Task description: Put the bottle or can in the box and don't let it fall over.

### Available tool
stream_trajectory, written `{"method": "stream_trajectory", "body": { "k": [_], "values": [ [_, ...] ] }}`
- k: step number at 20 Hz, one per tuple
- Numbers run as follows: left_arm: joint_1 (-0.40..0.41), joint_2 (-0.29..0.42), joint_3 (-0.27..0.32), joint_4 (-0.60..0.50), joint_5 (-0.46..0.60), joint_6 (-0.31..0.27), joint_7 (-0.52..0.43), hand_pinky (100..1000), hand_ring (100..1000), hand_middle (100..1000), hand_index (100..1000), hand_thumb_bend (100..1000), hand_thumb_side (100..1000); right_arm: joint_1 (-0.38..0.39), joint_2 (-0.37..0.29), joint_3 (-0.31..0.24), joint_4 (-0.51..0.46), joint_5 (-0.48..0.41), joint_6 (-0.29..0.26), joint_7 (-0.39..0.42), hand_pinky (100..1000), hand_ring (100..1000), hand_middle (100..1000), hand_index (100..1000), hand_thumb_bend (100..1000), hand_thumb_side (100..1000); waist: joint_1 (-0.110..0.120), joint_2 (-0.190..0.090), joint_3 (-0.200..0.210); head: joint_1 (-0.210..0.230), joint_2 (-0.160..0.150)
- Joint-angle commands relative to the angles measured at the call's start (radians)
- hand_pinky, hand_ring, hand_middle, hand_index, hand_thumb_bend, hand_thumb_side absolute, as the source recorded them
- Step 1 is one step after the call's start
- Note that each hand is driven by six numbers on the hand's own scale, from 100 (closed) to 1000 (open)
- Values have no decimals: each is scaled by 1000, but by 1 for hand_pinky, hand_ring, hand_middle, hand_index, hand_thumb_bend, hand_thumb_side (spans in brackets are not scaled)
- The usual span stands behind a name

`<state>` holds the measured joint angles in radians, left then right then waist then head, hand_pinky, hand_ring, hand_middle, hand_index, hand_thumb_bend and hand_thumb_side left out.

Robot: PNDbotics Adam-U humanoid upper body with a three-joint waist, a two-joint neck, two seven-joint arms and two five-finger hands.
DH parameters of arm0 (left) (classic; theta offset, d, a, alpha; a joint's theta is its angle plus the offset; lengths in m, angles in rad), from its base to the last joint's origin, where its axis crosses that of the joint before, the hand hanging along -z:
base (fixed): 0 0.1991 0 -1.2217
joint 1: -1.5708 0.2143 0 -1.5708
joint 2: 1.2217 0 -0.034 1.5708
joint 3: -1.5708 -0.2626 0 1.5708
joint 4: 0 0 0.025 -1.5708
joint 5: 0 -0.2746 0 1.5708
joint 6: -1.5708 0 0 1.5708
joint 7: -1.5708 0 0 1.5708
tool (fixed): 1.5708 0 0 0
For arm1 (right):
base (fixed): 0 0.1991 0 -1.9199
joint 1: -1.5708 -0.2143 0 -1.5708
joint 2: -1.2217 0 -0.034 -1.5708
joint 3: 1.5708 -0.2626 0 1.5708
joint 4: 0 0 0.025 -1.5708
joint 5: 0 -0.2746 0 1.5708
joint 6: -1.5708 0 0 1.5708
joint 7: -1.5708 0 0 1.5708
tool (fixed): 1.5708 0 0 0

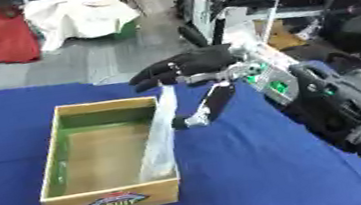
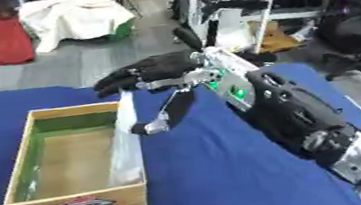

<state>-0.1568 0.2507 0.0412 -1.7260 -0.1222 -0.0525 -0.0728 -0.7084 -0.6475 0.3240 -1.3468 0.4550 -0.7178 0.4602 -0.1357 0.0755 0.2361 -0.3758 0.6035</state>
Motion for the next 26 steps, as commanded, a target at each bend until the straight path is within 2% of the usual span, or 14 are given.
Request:
{"method": "stream_trajectory", "body": {
  "k": [1,7,8,9,11,15,17,19,22,24,26],
  "values": [
    [-5,15,8,-12,-6,-1,5,672,563,511,876,315,761,-12,-13,-31,36,-61,-131,153,798,1000,1000,1000,100,748,12,-11,-2,0,-16],
    [-7,13,10,-14,-7,0,7,672,564,512,876,313,761,-21,7,-69,77,-165,-90,175,786,1000,1000,1000,100,731,14,-5,-3,-1,-11],
    [-7,12,12,-13,-7,0,8,672,564,513,876,311,760,-9,3,-82,79,-179,-79,179,784,1000,1000,1000,100,664,14,-4,-6,1,-12],
    [-7,11,13,-12,-7,1,9,672,564,513,876,314,761,6,-2,-97,79,-191,-68,181,784,1000,1000,1000,100,736,15,-4,-10,2,-14],
    [-6,9,18,-11,-7,1,13,672,564,513,876,313,761,44,-12,-133,87,-213,-44,174,777,1000,1000,1000,100,739,16,-3,-20,12,-14],
    [-2,3,35,-11,-7,3,30,672,564,513,875,312,760,157,-11,-238,122,-284,19,113,750,1000,1000,1000,100,789,22,1,-61,42,-19],
    [1,1,40,-11,-6,3,36,671,564,513,875,310,759,280,-18,-304,90,-417,57,39,733,1000,1000,1000,100,789,23,0,-75,54,-15],
    [5,1,46,-13,-5,3,44,670,563,512,874,307,757,380,-2,-366,43,-553,118,-36,715,1000,1000,1000,100,758,26,-1,-94,72,-7],
    [15,2,54,-16,-3,2,60,668,561,509,872,304,755,509,84,-432,-59,-785,240,-122,705,1000,1000,1000,100,750,30,-2,-122,111,15],
    [20,5,56,-17,-3,2,67,668,561,510,872,304,754,578,150,-468,-145,-879,308,-142,704,1000,1000,1000,100,749,31,-3,-135,133,28],
    [25,6,57,-17,-3,1,73,668,561,510,872,304,753,623,196,-493,-218,-907,357,-153,704,1000,1000,1000,100,749,32,-5,-144,145,36]
  ]
}}
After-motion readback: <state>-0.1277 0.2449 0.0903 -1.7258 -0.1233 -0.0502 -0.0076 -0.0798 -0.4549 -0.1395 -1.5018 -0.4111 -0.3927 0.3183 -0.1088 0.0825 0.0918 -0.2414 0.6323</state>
